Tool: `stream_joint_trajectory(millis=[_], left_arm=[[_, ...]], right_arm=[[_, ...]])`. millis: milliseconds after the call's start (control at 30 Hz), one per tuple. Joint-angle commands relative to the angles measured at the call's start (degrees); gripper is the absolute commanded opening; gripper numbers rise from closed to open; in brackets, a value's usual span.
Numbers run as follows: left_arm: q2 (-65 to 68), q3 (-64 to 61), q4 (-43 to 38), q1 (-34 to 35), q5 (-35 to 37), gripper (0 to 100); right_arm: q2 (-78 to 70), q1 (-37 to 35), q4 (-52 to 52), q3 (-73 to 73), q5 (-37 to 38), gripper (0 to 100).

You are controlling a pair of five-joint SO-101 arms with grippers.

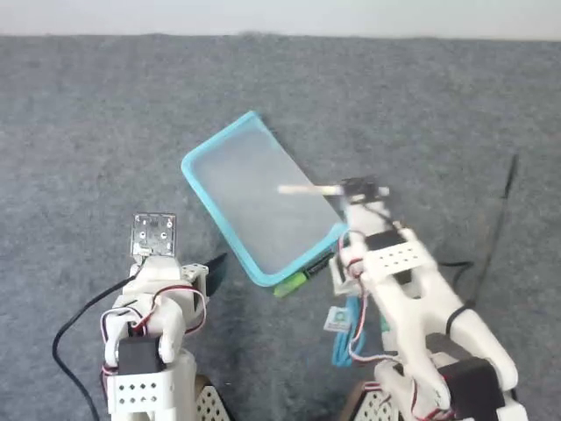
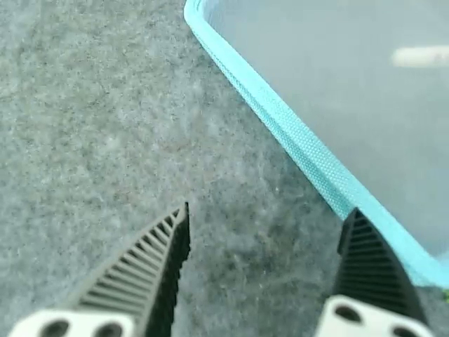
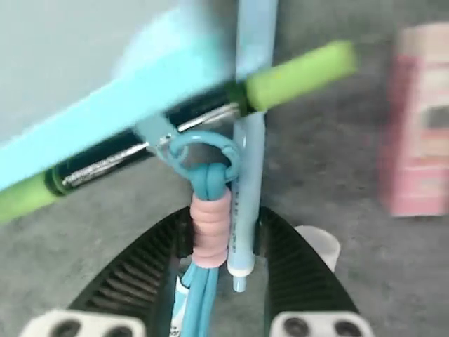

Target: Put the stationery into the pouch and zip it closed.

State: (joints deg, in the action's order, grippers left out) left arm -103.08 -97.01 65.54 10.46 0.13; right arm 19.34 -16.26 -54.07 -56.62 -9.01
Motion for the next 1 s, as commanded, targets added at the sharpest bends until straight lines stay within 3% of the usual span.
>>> stream_joint_trajectory(millis=[0,100,300,600,967], left_arm=[[-1.3,0.5,-1.8,0.0,0.1,32],[-1.3,0.5,-1.8,0.0,0.1,32],[-1.3,0.5,-1.6,0.2,0.1,32],[-1.3,0.5,-1.4,0.2,0.1,32],[-1.2,0.5,-1.3,0.3,0.1,32]], right_arm=[[0.2,10.3,1.1,6.6,0.6,6.6],[0.1,15.2,1.3,9.8,3.1,6.6],[0.0,16.1,1.2,13.9,3.7,7.5],[-9.7,10.9,-4.6,18.6,9.4,30.9],[-15.7,5.0,-6.8,26.9,2.8,26.1]])
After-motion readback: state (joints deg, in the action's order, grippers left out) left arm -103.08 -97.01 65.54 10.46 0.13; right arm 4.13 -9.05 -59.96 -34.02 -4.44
